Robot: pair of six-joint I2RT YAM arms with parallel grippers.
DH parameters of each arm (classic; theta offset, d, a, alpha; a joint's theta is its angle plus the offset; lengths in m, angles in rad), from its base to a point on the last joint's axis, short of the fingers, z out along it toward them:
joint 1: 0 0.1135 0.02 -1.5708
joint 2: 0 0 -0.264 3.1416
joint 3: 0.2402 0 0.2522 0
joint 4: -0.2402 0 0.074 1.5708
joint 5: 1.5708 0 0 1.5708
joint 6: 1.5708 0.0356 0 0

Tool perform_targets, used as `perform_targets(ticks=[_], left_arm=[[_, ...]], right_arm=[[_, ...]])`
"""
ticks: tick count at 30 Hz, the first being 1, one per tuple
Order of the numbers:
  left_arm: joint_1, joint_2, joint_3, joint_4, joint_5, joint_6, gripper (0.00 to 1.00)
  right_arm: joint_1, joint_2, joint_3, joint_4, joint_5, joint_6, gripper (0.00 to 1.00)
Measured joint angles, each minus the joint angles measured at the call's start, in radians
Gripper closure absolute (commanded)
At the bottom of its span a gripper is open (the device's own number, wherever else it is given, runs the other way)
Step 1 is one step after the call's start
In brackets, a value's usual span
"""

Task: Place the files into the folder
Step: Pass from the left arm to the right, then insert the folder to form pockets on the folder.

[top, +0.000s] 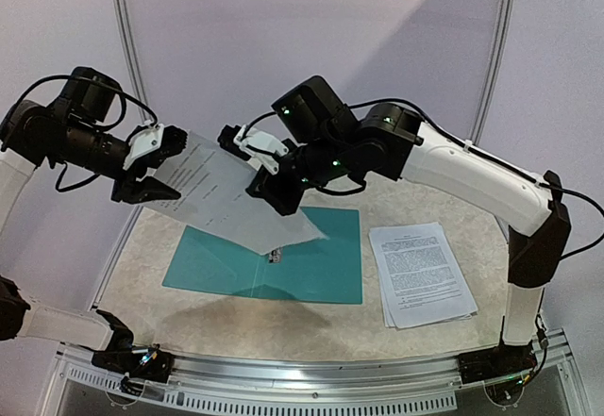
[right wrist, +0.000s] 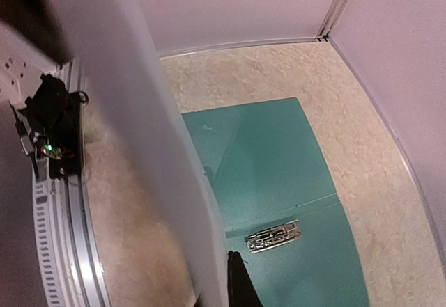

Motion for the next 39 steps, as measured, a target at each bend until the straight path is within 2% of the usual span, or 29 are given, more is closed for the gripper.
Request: perform_targets(ticks=[3,6,12,15,18,23,26,32,39], left_arm=[[0.002,0.000,-0.011,0.000,-0.078,-0.046,0.00],[0.052,0.015,-0.037,-0.002,-0.156,-0.087,0.00],[0.346,0.129,-0.098,0.019,-0.241,-0.111,0.01],[0.463,0.163,-0.206,0.067,-0.274,-0.106,0.01],[0.528,0.145,-0.398,0.151,-0.343,-0.095,0.02],[0.560,0.134,-0.713,0.301,-0.468,-0.052,0.07],[0.560,0.135,-0.810,0.362,-0.510,-0.039,0.07],[0.554,0.152,-0.876,0.466,-0.518,-0.031,0.10],[0.518,0.217,-0.888,0.509,-0.492,-0.035,0.16]], right_arm=[[-0.052,0.002,-0.032,0.051,-0.045,0.085,1.00],[-0.135,0.002,-0.127,0.158,-0.093,0.196,1.00],[-0.269,0.074,-0.264,0.392,-0.172,0.433,1.00],[-0.294,0.126,-0.288,0.505,-0.192,0.530,1.00],[-0.296,0.177,-0.306,0.591,-0.222,0.616,1.00],[-0.293,0.237,-0.345,0.682,-0.266,0.715,1.00],[-0.293,0.245,-0.396,0.727,-0.284,0.750,1.00],[-0.293,0.246,-0.493,0.812,-0.311,0.798,1.00],[-0.286,0.249,-0.578,0.928,-0.330,0.882,1.00]])
